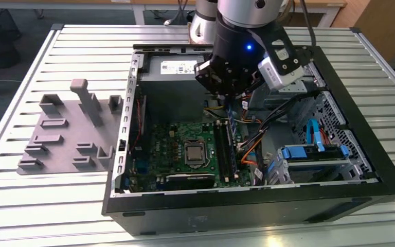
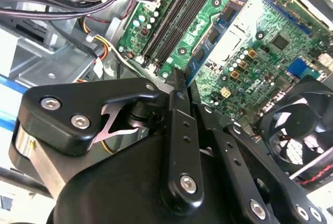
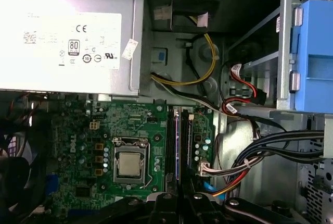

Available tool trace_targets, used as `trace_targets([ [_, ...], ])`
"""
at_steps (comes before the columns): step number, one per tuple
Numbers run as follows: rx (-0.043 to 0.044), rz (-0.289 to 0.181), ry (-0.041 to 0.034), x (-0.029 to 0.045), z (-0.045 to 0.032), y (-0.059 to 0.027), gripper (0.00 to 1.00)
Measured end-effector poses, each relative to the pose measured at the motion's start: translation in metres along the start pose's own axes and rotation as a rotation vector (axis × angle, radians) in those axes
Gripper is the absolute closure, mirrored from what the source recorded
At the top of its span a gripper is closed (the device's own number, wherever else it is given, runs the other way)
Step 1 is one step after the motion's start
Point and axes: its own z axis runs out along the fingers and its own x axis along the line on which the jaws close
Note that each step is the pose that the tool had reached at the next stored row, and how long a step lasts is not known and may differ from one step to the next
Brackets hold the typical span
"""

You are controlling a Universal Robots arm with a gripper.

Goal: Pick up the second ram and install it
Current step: 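Insert the second ram into the second slot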

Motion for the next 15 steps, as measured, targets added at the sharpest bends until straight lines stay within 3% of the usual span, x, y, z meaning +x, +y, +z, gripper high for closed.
trace_targets([
  [3, 0.0005, 0.026, 0.0004, 0.0001, 0.0044, 0.0, 0.86],
  [8, 0.0012, 0.027, 0.012, 0.0001, 0.0116, -0.0001, 0.86],
  [15, 0.0011, 0.027, 0.0141, -0.0033, 0.0245, -0.0002, 0.86],
])
